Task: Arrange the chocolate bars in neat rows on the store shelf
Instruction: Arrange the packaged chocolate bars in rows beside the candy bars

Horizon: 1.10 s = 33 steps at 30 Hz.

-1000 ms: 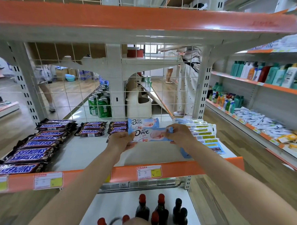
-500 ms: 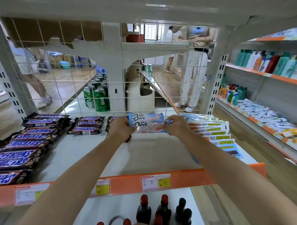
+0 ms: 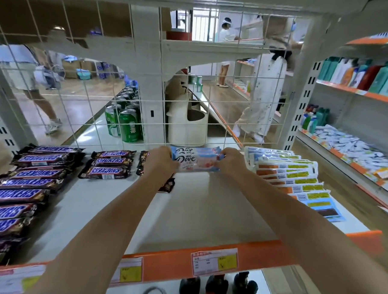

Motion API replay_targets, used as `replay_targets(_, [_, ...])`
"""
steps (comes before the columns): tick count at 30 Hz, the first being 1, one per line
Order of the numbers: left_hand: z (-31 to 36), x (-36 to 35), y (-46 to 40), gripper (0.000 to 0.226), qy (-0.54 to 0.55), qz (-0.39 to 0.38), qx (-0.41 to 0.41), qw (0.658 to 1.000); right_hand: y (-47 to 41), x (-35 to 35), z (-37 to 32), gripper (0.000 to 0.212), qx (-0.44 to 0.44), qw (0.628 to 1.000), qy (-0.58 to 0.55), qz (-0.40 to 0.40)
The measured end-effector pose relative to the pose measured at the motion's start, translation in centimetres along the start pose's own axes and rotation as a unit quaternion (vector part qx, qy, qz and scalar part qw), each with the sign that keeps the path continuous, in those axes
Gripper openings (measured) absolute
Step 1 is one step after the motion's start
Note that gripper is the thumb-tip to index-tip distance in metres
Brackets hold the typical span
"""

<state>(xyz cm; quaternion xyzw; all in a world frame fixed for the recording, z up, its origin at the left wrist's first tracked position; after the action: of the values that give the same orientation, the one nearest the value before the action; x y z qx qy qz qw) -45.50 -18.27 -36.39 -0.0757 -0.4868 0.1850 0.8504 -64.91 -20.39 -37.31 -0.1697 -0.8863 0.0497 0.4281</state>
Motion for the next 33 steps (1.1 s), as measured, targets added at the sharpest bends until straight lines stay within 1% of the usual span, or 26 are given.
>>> replay_targets(8, [0.5, -0.4, -0.4, 0.021, -0.063, 0.012, -0.035, 0.997, -0.1, 0.1, 0.2, 0.035, 0.030, 0.999, 0.011, 0.034])
replay_targets(11, [0.6, -0.7, -0.3, 0.014, -0.097, 0.024, -0.056, 0.993, 0.1, 0.1, 0.0, 0.036, 0.047, 0.998, 0.025, 0.039])
replay_targets(13, [0.8, -0.9, -0.2, 0.013, -0.114, 0.033, -0.075, 0.990, 0.3, 0.1, -0.2, 0.038, 0.060, 0.997, 0.037, 0.041])
replay_targets(17, [0.7, -1.1, -0.4, 0.014, -0.097, 0.032, -0.077, 0.992, 0.2, 0.1, -0.5, 0.038, 0.069, 0.996, 0.038, 0.043])
replay_targets(22, [0.6, -1.4, -0.6, 0.016, -0.078, 0.029, -0.083, 0.993, 0.0, -0.2, -0.6, 0.026, 0.071, 0.996, 0.005, 0.055])
replay_targets(26, [0.5, -1.3, -0.8, 0.018, -0.055, 0.031, -0.077, 0.995, -0.1, -0.2, -0.7, 0.026, 0.076, 0.994, -0.008, 0.077])
replay_targets(33, [0.5, -1.2, -0.6, 0.018, -0.035, 0.041, -0.072, 0.996, -0.2, -0.3, -0.6, 0.025, 0.074, 0.994, -0.019, 0.082])
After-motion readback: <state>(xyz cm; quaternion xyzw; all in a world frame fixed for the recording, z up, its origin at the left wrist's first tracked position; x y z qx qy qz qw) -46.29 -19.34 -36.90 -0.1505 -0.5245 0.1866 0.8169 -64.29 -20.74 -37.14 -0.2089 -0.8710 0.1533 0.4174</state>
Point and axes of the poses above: each hand's wrist, its own y-axis away from the middle knuckle, its own x-axis out of the back of the hand, z = x × y, the point moved 5 cm from there along -y, towards the middle knuckle, and after that the axes turned 12 degrees about z, right-handed, at the moved point
